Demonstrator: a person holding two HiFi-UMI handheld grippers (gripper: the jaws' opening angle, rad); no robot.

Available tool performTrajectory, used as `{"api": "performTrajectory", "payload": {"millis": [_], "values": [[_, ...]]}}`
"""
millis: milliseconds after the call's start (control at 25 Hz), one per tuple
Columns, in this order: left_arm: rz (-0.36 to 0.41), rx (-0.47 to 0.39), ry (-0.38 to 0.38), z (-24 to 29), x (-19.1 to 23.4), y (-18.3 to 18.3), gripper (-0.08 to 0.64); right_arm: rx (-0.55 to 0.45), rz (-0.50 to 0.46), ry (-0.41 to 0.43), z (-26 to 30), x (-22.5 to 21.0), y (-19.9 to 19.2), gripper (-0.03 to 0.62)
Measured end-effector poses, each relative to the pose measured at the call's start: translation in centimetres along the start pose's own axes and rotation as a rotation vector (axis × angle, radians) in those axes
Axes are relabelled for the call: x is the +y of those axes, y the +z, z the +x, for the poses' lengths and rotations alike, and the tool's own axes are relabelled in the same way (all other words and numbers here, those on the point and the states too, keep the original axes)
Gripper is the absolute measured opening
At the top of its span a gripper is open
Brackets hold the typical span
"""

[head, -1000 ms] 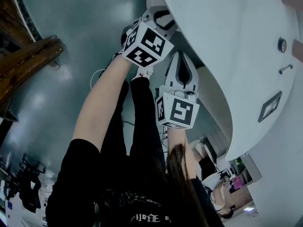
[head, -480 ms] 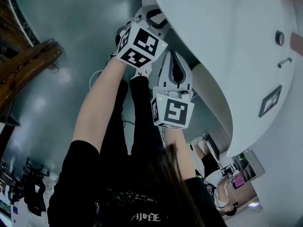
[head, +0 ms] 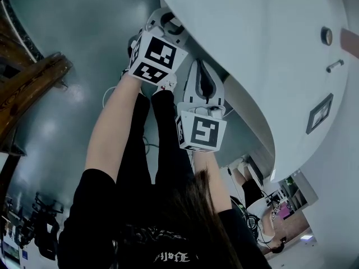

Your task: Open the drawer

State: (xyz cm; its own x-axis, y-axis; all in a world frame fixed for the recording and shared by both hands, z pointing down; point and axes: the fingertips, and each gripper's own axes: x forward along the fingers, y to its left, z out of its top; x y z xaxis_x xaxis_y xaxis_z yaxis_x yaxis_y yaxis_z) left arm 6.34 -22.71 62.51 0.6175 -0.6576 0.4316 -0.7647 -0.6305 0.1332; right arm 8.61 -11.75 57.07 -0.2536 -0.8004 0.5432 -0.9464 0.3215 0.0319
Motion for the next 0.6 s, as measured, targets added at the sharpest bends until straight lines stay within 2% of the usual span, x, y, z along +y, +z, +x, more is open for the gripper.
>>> {"api": "performTrajectory", "payload": {"millis": [600], "values": [[0.004, 0.007, -0.006, 0.01, -0.26, -0.1, 0.11, -0.008, 0.007, 0.013, -0.41, -0.86, 0.09, 0.025]]}}
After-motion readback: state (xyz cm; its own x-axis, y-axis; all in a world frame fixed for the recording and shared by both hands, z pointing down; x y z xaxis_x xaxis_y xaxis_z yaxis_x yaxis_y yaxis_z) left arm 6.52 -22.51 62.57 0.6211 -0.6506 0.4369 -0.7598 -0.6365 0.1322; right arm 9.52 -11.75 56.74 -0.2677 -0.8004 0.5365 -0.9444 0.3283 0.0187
